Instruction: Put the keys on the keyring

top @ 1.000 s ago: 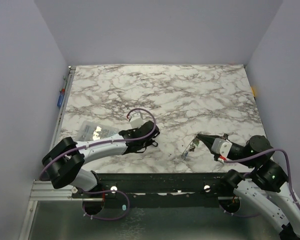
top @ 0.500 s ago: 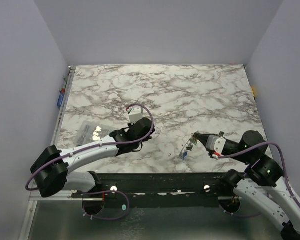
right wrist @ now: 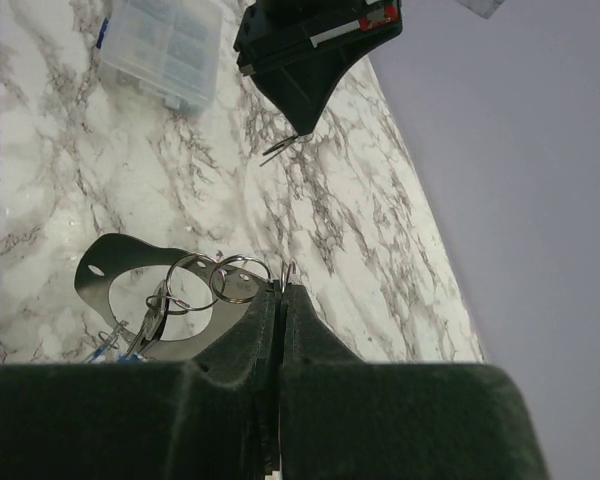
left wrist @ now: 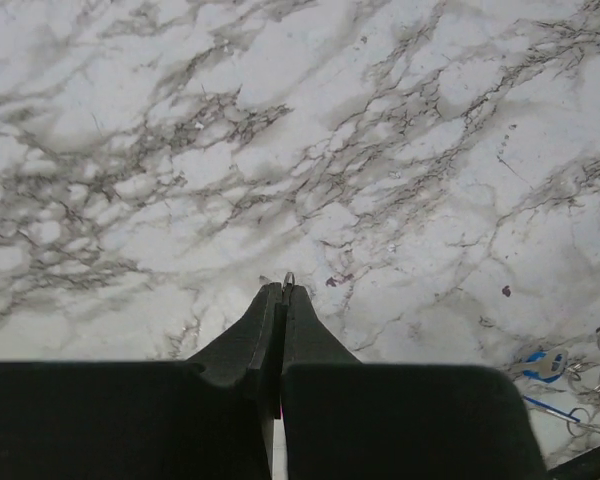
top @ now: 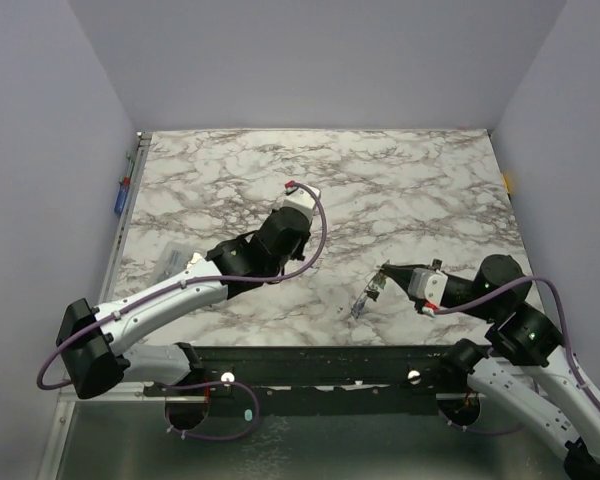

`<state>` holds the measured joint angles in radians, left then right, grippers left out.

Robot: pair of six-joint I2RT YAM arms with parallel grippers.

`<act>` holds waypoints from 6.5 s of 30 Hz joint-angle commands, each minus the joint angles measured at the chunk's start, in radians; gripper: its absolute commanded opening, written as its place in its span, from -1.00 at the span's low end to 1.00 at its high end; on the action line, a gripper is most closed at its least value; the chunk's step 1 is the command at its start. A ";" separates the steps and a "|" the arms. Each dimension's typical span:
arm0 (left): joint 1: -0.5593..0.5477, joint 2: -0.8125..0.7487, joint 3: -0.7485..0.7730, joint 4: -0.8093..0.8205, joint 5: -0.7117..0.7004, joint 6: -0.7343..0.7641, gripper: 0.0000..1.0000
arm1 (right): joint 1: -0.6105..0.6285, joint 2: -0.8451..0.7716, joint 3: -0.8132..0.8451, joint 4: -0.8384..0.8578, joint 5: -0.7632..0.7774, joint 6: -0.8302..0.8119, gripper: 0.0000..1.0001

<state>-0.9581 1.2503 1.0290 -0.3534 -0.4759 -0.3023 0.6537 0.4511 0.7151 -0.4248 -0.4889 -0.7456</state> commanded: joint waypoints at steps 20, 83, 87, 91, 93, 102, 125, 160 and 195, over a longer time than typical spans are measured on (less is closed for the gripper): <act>-0.007 -0.309 -0.024 0.055 0.327 -0.041 -1.00 | 0.001 0.032 0.064 0.246 -0.075 0.298 -0.99; -0.009 -0.225 -0.013 0.166 1.064 0.915 -1.00 | 0.001 0.272 0.143 0.073 -0.353 0.305 -0.99; -0.009 -0.232 -0.021 0.166 1.100 0.916 -1.00 | 0.001 0.290 0.145 0.072 -0.360 0.309 -0.99; -0.010 -0.237 -0.028 0.167 1.117 0.922 -1.00 | 0.001 0.308 0.142 0.082 -0.373 0.315 -0.99; -0.010 -0.238 -0.030 0.167 1.118 0.924 -1.00 | 0.001 0.314 0.138 0.085 -0.373 0.317 -0.99; -0.011 -0.230 -0.038 0.166 1.130 0.922 -1.00 | 0.000 0.320 0.141 0.087 -0.377 0.322 -0.99; -0.028 -0.203 -0.019 0.167 1.139 0.922 -1.00 | 0.001 0.328 0.129 0.099 -0.375 0.332 -0.99; -0.047 -0.227 -0.051 0.166 1.116 0.905 -1.00 | 0.001 0.315 0.139 0.090 -0.325 0.320 -0.99; -0.050 -0.280 -0.104 0.167 1.031 0.879 -1.00 | 0.001 0.305 0.164 0.064 -0.305 0.306 -0.99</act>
<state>-0.9977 0.9985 0.9493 -0.1837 0.5865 0.5861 0.6537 0.7670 0.8478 -0.3706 -0.8158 -0.4206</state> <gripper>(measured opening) 0.017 0.015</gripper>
